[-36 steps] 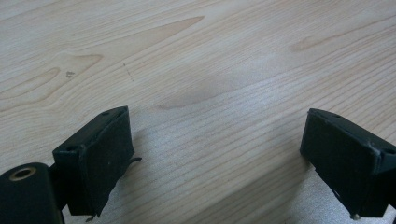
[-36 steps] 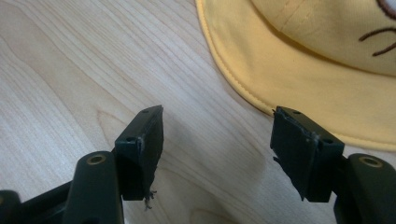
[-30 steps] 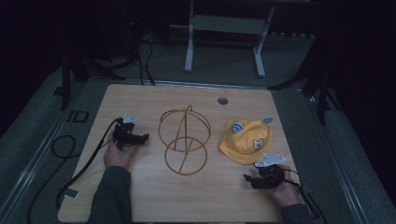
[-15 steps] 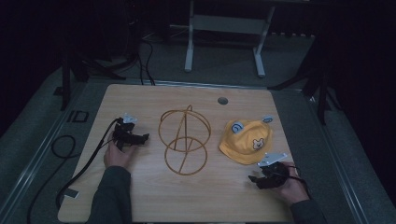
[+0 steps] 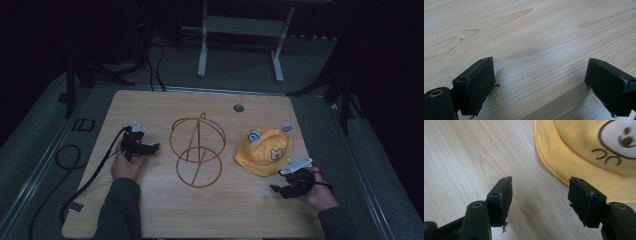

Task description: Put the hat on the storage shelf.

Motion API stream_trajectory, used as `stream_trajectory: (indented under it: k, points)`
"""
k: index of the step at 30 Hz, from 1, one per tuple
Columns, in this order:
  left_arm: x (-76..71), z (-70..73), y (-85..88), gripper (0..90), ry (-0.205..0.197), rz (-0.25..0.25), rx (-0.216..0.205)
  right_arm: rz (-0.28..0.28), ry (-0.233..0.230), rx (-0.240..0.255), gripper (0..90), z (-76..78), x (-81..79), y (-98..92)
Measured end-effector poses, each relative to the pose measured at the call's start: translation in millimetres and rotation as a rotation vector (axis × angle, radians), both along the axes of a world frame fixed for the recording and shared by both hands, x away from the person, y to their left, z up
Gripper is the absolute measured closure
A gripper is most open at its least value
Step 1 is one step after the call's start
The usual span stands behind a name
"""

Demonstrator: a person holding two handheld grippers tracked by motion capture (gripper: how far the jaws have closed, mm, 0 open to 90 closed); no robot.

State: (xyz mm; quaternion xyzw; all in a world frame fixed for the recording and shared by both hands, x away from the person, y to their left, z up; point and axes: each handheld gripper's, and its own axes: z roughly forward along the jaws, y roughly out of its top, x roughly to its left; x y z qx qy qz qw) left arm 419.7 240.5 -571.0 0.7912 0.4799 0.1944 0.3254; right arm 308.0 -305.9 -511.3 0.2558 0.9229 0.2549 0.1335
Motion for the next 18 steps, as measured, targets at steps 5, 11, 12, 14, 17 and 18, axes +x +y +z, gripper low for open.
stream_trajectory:
  k: [5,11,12,14,17,18]
  points:
    - [0.0,0.0,0.0,9.1,0.000,0.000,0.000,0.017,-0.004,-0.006,36.3,12.0,3.3,-4.0]
    - [0.0,0.0,0.0,9.1,0.000,0.000,0.000,0.039,-0.006,-0.020,37.1,22.3,8.4,-3.7]
    - [0.0,0.0,0.0,9.1,0.000,0.000,0.000,0.049,-0.011,-0.022,37.2,23.9,9.7,-3.5]
    - [0.0,0.0,0.0,9.1,0.000,0.000,0.000,0.051,-0.008,-0.027,37.2,27.2,10.7,-2.6]
    - [0.0,0.0,0.0,9.1,0.000,0.000,0.000,0.062,-0.012,-0.030,37.4,31.8,13.5,-1.6]
    - [0.0,0.0,0.0,9.1,0.000,0.000,0.000,0.065,-0.013,-0.031,37.4,33.3,14.2,-1.5]
